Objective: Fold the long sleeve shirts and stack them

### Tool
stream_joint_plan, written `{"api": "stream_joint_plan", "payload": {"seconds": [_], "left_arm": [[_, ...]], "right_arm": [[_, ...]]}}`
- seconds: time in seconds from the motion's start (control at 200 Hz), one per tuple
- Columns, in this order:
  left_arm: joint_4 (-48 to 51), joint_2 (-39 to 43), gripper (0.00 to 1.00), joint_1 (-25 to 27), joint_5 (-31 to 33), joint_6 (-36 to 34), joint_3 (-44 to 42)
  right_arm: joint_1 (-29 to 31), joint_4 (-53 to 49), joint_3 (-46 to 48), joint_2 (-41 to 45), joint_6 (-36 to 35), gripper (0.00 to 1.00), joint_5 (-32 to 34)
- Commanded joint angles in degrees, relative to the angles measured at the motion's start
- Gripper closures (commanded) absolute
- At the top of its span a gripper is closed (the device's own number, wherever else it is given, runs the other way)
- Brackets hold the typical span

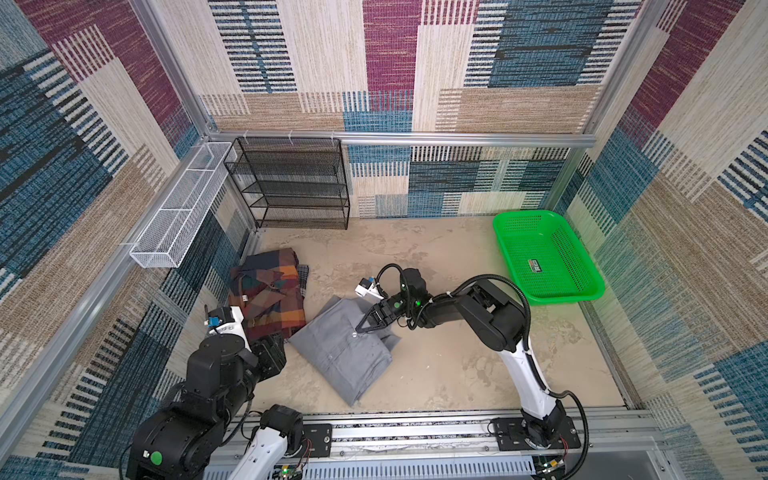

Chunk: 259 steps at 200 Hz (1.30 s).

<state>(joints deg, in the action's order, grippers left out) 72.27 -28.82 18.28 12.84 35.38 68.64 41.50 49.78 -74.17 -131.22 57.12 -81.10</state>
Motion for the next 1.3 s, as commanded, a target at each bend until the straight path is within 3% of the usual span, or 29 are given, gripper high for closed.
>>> {"api": "stream_joint_plan", "payload": {"seconds": [0.0,0.095,0.225,0.366,0.521,0.591,0.756,0.856,1.082,1.292], "left_arm": [[0.5,-0.3,0.42,0.0,-0.6,0.3,-0.7],[0.4,-0.4,0.42,0.0,-0.7,0.5,-1.1],[0.3,-0.4,0.42,0.0,-0.8,0.7,-1.5],[0.3,-0.5,0.42,0.0,-1.0,0.7,-1.6],[0.4,-0.6,0.42,0.0,-1.2,0.7,-2.1],[0.3,-0.7,0.42,0.0,-1.4,0.9,-2.5],[0.4,-0.7,0.42,0.0,-1.5,0.7,-2.5],[0.4,-0.8,0.42,0.0,-1.6,0.7,-2.6],[0.5,-1.0,0.42,0.0,-1.9,0.8,-2.8],[0.5,-1.3,0.42,0.0,-2.0,1.0,-3.3]], "right_arm": [[0.2,-28.1,-6.4,-0.1,-22.2,1.0,2.4],[0.1,-44.2,-12.0,-1.5,-34.7,1.0,5.9],[0.1,-50.0,-15.7,-4.3,-38.7,1.0,7.8],[-0.9,-49.4,-16.4,-6.0,-39.0,1.0,7.3],[-1.8,-56.2,-20.2,-6.5,-44.5,1.0,12.7],[-1.9,-57.2,-20.8,-6.6,-45.6,0.94,14.3],[-1.9,-60.8,-21.8,-6.0,-48.9,0.68,20.3],[-2.1,-63.1,-22.9,-5.3,-50.6,0.61,22.9],[-3.6,-66.6,-23.9,-1.6,-53.6,0.52,29.5],[-4.3,-72.2,-28.1,-0.3,-57.2,0.5,37.4]]}}
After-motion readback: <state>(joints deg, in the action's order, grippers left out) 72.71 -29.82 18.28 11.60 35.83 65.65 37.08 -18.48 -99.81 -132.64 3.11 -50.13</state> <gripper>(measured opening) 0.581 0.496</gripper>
